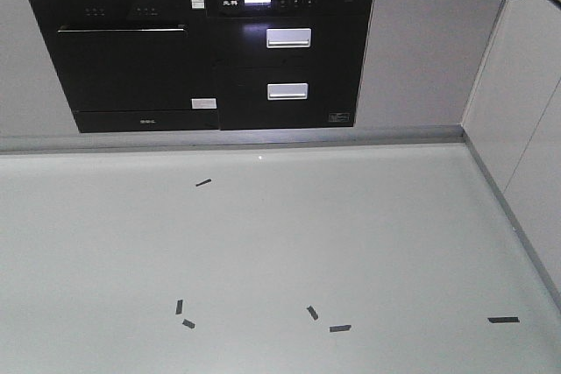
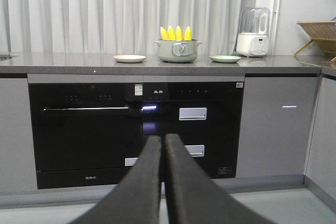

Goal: Distribute corn equally
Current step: 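Drive the base forward toward the counter with the pot and plates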

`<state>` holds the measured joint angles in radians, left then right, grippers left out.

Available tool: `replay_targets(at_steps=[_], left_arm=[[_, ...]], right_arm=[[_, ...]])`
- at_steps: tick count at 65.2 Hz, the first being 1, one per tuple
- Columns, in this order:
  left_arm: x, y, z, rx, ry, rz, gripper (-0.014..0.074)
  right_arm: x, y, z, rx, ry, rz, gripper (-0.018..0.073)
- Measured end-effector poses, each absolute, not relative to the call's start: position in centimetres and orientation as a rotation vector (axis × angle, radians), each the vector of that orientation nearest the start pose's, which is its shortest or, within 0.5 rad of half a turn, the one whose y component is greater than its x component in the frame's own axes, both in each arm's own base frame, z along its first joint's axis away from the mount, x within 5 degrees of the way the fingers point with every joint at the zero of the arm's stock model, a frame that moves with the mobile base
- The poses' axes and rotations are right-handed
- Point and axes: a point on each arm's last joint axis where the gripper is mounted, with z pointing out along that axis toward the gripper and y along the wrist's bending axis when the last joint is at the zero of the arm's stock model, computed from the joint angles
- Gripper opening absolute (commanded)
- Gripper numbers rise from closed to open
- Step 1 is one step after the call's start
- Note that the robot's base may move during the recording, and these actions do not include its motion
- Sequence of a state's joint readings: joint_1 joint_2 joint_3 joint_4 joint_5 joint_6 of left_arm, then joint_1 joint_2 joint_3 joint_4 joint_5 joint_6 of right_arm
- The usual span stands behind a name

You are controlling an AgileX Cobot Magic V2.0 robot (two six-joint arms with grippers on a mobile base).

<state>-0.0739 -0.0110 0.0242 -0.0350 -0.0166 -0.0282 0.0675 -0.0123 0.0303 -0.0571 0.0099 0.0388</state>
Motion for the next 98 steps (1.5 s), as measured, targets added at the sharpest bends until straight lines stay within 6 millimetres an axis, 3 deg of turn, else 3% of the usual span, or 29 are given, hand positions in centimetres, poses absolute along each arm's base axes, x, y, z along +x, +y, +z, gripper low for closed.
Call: replay_targets(at_steps=[98], left_arm=[[5.61,-0.41,20.71,0.007,1.481,-0.111,-0.0006]], right_arm=[[5.65,0.38,20.27,-0.064,1.510,0.039,-0.0002]])
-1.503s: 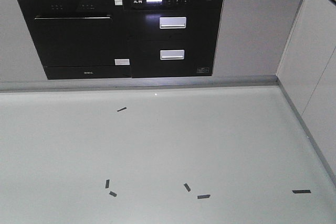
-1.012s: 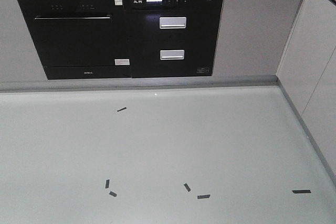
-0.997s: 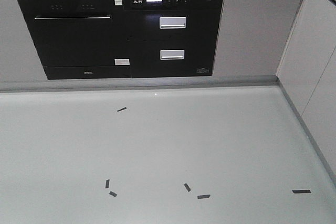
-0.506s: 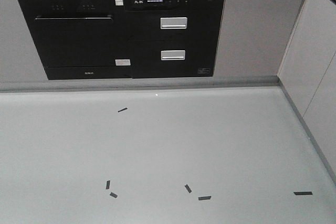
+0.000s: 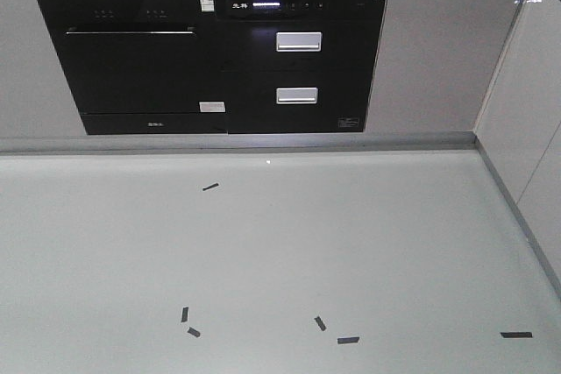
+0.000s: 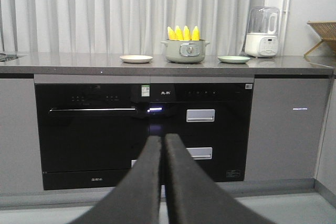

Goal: Distribute corn equally
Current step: 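Drive the base forward toward the counter with the pot and plates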

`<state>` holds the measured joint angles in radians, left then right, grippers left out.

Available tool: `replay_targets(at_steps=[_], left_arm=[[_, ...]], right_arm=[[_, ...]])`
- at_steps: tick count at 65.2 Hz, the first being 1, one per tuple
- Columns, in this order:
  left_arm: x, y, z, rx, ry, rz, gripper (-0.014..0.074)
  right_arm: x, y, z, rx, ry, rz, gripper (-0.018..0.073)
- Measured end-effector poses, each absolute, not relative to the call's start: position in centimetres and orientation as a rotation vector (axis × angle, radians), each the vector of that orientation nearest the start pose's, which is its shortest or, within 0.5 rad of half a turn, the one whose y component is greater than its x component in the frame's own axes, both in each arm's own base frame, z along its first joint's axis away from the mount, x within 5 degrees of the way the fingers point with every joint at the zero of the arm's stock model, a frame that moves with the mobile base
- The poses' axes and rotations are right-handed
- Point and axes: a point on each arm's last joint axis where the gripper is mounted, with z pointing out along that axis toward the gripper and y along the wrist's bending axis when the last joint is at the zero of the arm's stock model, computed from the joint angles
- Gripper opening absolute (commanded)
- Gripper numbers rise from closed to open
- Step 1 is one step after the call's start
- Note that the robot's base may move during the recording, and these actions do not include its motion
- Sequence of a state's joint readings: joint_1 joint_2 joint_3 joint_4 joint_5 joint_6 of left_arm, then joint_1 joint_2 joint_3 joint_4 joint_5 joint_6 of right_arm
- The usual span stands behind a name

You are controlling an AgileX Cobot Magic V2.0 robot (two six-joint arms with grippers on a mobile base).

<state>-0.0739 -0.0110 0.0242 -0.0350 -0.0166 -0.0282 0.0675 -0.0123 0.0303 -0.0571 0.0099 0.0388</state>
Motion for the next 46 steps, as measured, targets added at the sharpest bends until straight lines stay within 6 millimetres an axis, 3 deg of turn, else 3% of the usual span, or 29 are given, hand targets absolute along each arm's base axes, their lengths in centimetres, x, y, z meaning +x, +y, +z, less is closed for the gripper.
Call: replay_targets(at_steps=[46], left_arm=[[5.61,-0.41,20.71,0.007,1.481,-0.111,-0.0006]], right_arm=[[5.65,0.38,20.27,-0.064,1.510,0.039,-0.0002]])
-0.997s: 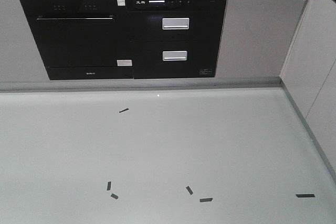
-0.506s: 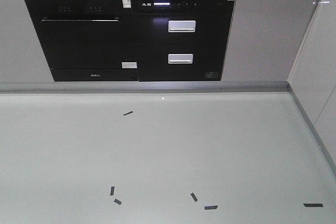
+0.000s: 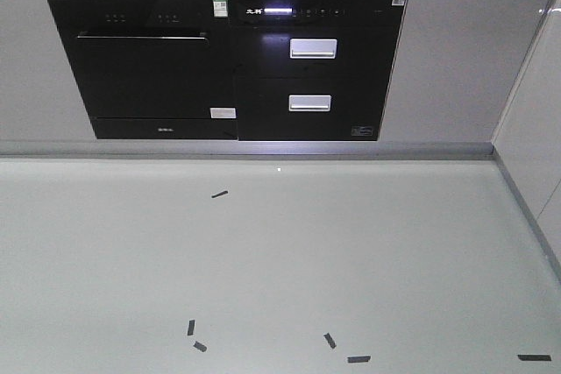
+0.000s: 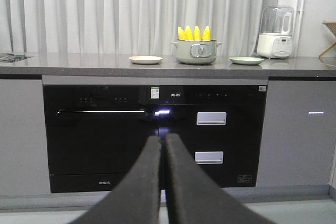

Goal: Distribute corn equally
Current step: 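Drive the base forward toward the counter with the pot and plates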

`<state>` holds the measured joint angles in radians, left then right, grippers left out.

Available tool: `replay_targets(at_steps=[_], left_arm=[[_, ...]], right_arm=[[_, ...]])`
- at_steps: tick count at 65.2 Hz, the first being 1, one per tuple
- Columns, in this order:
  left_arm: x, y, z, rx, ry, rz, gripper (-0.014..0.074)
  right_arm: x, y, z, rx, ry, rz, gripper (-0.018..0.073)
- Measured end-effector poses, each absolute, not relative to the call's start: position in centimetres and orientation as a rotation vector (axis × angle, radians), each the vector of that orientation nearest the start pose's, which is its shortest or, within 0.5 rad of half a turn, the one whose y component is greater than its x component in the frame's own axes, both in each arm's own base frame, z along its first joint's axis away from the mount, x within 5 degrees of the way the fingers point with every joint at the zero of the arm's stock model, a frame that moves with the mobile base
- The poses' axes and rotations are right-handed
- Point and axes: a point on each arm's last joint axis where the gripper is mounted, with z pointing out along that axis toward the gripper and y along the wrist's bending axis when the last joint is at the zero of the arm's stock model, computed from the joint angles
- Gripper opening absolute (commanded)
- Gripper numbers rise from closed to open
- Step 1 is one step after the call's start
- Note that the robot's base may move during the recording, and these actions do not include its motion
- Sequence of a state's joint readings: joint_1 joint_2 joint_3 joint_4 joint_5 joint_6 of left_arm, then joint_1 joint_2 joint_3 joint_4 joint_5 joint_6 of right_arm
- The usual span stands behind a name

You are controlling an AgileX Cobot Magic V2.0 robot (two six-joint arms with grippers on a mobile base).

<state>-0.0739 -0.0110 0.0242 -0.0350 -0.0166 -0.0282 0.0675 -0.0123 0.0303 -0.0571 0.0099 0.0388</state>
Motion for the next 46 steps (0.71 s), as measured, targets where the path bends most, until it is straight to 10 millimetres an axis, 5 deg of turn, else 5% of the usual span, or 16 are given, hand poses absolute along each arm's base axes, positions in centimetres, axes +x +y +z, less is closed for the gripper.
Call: replay_targets(at_steps=[46], left_arm=[[5.61,-0.41,20.71,0.007,1.481,-0.111,-0.0006]], right_arm=[[5.65,0.38,20.27,-0.064,1.510,0.039,-0.0002]])
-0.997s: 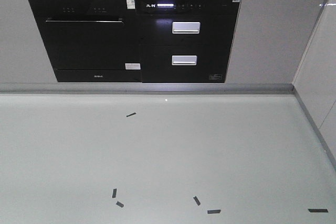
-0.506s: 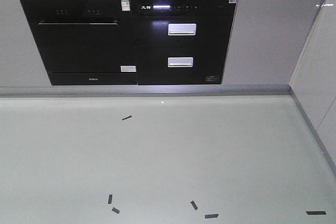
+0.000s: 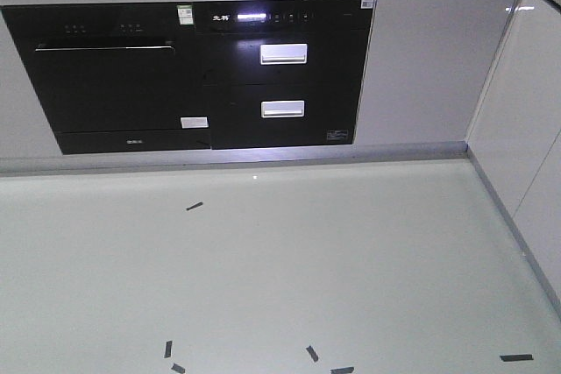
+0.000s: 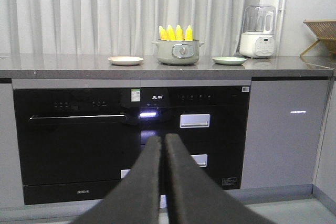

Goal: Distribute corn equally
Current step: 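Drive the base forward toward the counter with the pot and plates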

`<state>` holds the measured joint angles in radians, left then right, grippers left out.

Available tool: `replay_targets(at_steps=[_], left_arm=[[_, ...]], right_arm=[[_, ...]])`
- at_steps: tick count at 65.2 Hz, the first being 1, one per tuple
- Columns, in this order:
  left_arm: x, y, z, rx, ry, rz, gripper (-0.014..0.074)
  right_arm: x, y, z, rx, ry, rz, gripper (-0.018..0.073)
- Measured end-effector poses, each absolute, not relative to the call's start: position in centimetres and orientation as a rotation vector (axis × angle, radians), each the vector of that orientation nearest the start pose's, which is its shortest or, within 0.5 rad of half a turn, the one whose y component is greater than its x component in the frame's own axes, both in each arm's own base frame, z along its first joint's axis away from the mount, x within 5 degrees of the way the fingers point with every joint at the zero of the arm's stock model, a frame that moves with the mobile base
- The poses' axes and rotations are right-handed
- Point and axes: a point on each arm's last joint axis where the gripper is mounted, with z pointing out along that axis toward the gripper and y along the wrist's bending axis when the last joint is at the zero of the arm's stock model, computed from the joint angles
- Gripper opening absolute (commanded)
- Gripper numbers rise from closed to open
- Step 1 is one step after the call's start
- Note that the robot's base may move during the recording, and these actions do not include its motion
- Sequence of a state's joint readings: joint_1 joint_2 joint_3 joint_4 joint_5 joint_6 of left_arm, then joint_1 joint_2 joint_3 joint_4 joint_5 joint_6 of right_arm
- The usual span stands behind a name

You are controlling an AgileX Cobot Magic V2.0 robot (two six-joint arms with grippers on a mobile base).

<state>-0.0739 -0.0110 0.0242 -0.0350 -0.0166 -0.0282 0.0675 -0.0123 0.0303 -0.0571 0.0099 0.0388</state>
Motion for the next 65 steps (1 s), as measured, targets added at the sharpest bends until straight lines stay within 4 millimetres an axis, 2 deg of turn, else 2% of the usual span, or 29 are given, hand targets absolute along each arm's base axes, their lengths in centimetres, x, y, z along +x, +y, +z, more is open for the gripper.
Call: replay_targets(at_steps=[65], left_arm=[[5.61,-0.41,20.71,0.007,1.481,-0.111,-0.0006]], right_arm=[[5.65,0.38,20.27,-0.064,1.510,0.039,-0.0002]])
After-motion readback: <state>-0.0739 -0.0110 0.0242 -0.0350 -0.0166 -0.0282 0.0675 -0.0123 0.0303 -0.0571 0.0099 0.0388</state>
